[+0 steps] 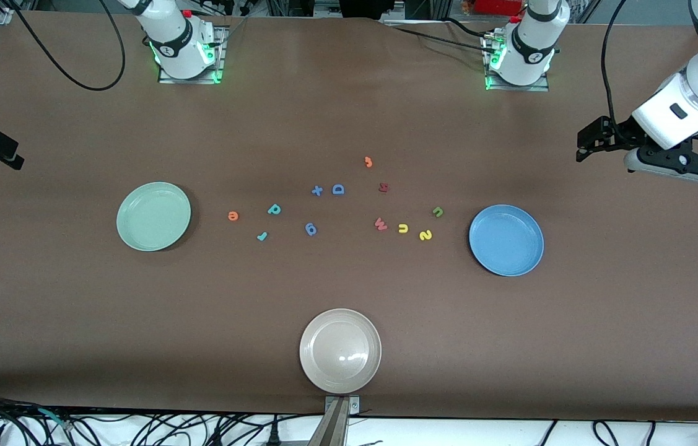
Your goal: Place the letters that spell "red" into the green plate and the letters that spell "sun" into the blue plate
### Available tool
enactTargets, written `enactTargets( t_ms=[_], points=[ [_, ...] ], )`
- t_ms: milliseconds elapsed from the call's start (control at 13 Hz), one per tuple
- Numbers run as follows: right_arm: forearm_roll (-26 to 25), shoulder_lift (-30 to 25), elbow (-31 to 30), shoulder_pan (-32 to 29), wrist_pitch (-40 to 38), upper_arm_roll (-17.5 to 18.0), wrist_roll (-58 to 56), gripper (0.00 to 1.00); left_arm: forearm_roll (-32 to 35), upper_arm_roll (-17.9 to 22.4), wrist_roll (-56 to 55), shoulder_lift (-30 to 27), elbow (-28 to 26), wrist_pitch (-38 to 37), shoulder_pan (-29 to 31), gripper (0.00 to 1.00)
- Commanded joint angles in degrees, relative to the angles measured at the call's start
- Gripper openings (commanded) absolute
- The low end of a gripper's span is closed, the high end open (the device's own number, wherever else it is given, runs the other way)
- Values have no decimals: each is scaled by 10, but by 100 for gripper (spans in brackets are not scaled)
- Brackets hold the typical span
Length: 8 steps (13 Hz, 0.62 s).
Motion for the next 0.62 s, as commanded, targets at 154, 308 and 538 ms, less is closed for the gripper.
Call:
enactTargets(
  t_ms=[154, 308, 538],
  points=[
    [8, 4, 9, -3, 1, 3, 4, 100, 12, -4, -1, 7, 15, -2, 2, 100],
    [7, 4, 9, -2, -4, 3, 4, 100, 12, -4, -1, 8, 15, -2, 2, 100],
    [7, 5, 8, -2, -5, 4, 3, 100, 12, -4, -1, 8, 15, -2, 2, 100]
  ],
)
